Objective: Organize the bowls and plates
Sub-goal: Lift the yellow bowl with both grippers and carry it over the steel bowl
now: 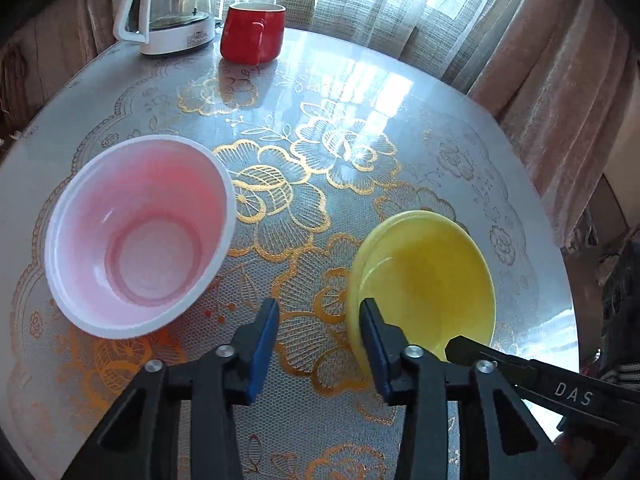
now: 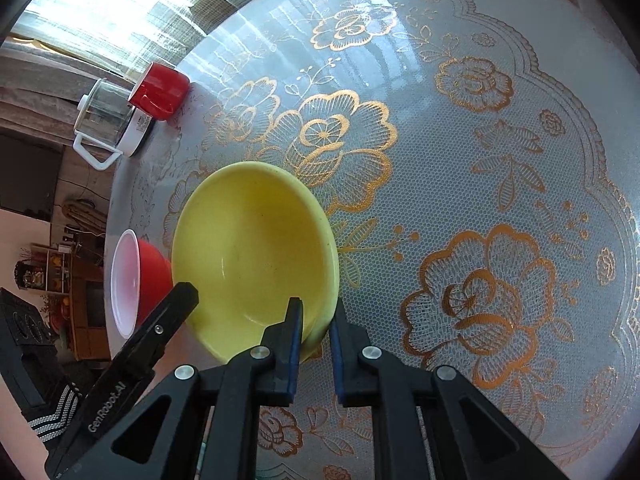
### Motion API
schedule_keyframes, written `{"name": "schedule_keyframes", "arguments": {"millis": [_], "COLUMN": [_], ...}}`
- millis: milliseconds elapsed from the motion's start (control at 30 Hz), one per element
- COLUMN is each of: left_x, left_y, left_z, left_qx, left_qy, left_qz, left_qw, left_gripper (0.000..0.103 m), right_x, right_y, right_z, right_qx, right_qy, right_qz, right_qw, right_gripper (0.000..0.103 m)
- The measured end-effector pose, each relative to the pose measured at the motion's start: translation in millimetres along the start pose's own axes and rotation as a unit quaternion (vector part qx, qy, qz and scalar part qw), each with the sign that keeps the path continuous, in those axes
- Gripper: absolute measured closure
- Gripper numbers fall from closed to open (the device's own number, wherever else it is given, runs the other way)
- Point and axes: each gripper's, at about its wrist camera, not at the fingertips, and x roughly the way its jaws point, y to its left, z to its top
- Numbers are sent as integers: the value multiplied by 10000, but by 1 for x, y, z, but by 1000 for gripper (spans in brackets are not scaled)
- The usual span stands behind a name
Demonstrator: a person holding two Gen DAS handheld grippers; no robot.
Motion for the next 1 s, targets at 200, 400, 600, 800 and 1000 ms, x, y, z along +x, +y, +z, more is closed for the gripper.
{"name": "schedule_keyframes", "arguments": {"millis": [200,400,600,800,1000], "left_x": [1,-17,-44,-75,-97], "left_y": [-11,-10,-12,-10,-13], "left_z": [-11,-19,-35,-55,-74], "left_qx": [265,356,486,539,634], "left_qy": [60,-57,-320,-534,-767], "left_qz": [81,76,60,-21,1], "left_qw": [9996,9993,9983,9971,9950], "left_gripper": [92,93,92,92,92], "right_x": [-4,-15,-33,-59,-81], "right_y": [3,0,-2,0,9], "right_z": [-6,-15,-33,-56,-80], "right_qx": [-51,-29,-73,-109,-267], "right_qy": [-10,-125,-233,-424,-623], "right_qz": [31,84,178,359,479], "right_qw": [10000,9999,9995,9984,9966], "right_gripper": [91,93,93,93,93]}}
